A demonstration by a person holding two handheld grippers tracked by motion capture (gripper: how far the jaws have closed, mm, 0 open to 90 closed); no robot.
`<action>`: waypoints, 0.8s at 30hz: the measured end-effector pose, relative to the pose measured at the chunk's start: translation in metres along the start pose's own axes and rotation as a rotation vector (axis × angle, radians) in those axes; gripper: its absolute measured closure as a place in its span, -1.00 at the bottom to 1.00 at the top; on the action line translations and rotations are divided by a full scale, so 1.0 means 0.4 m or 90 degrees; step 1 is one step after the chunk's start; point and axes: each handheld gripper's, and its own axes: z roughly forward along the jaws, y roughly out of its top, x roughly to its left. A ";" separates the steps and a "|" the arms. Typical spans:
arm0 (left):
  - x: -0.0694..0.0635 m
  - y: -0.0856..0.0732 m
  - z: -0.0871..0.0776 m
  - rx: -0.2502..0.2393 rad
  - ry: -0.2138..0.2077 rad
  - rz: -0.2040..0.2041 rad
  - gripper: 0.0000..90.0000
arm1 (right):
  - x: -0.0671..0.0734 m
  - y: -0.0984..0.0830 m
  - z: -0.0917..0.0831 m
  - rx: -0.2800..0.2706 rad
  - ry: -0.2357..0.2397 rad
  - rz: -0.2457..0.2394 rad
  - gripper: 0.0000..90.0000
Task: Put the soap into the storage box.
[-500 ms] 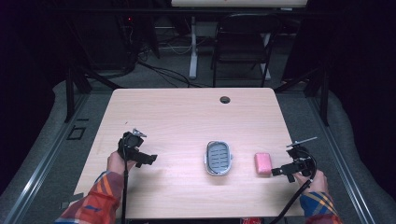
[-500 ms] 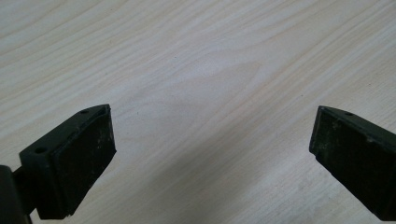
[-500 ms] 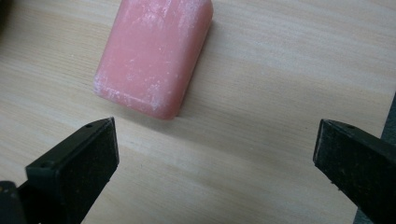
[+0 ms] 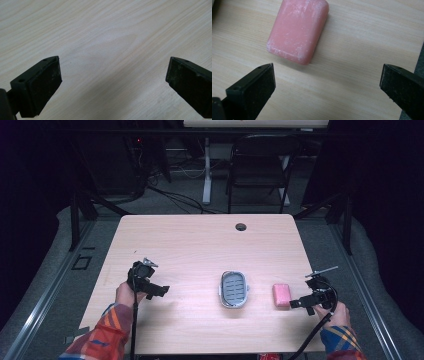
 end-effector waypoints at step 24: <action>-0.002 0.000 0.005 0.009 0.007 0.008 -0.99 | 0.039 0.047 -0.029 -0.010 -0.007 0.017 -1.00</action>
